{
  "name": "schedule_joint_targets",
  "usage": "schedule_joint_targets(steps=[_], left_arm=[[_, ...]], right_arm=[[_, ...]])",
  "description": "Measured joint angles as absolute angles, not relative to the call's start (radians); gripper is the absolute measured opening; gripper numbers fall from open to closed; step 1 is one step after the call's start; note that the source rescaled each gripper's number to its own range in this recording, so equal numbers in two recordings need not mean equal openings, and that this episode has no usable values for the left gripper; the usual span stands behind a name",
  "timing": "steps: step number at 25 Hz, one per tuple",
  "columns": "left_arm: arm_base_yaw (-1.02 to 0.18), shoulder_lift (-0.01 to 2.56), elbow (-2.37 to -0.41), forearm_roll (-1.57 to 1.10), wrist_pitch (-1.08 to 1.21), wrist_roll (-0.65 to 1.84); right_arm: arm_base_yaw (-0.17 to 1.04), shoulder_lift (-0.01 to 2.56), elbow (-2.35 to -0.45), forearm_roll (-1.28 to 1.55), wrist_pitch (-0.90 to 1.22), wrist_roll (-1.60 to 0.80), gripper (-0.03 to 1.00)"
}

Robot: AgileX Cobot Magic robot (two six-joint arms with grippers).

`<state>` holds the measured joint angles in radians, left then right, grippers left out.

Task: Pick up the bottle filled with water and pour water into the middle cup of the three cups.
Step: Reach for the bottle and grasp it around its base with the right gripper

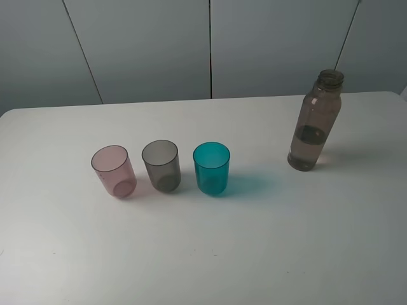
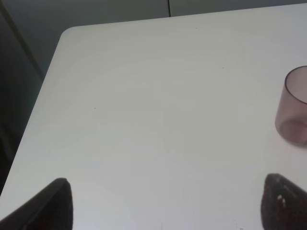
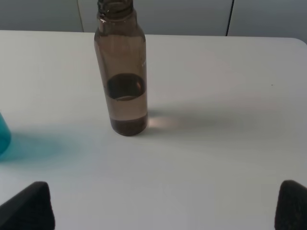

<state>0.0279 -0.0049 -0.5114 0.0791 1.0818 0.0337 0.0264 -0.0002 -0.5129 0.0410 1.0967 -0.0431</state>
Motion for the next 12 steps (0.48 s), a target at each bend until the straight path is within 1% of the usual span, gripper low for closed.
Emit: schedule_joint_targets(steps=[12], left_arm=[[0.028,-0.005,-0.511,0.079,1.082,0.034]], right_arm=[[0.026,0.000,-0.513,0.041,1.097,-0.043,1.00]])
